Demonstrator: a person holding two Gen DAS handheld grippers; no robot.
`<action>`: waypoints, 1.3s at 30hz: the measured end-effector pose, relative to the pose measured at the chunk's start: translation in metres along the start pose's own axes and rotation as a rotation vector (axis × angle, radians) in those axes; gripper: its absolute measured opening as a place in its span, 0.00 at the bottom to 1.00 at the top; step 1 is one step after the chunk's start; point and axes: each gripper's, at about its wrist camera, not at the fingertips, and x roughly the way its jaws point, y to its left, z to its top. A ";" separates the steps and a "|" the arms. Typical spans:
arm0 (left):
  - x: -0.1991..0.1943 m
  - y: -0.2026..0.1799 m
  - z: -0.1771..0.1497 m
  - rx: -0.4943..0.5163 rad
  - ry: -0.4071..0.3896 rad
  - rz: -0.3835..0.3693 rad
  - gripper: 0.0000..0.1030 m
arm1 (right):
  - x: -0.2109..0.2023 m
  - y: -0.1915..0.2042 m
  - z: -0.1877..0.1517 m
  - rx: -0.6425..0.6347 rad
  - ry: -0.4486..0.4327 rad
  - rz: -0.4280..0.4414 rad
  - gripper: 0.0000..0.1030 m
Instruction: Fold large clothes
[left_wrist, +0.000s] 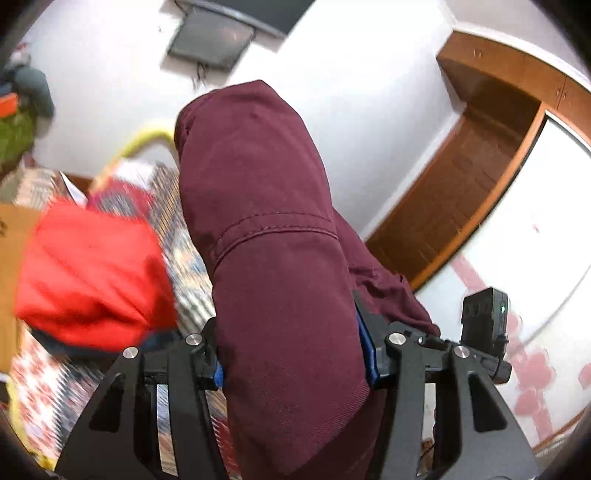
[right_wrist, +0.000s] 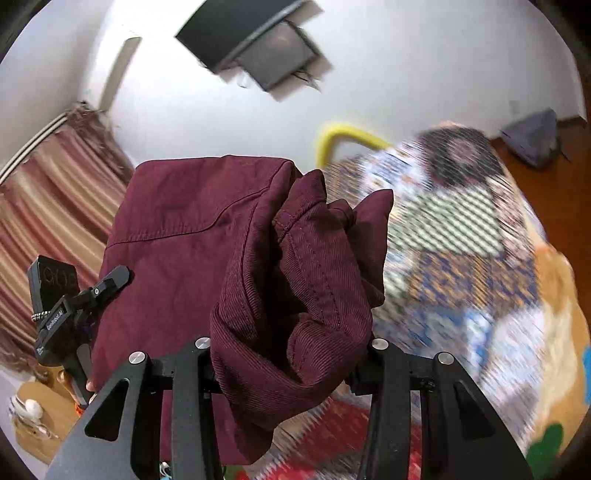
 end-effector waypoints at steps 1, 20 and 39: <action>-0.008 0.007 0.009 0.005 -0.021 0.012 0.52 | 0.011 0.010 0.006 -0.006 -0.005 0.018 0.37; 0.083 0.328 0.058 -0.247 0.179 0.355 0.65 | 0.290 0.008 0.002 0.101 0.215 0.011 0.44; 0.005 0.248 0.002 -0.081 0.110 0.553 0.86 | 0.201 0.025 -0.014 0.019 0.221 -0.088 0.56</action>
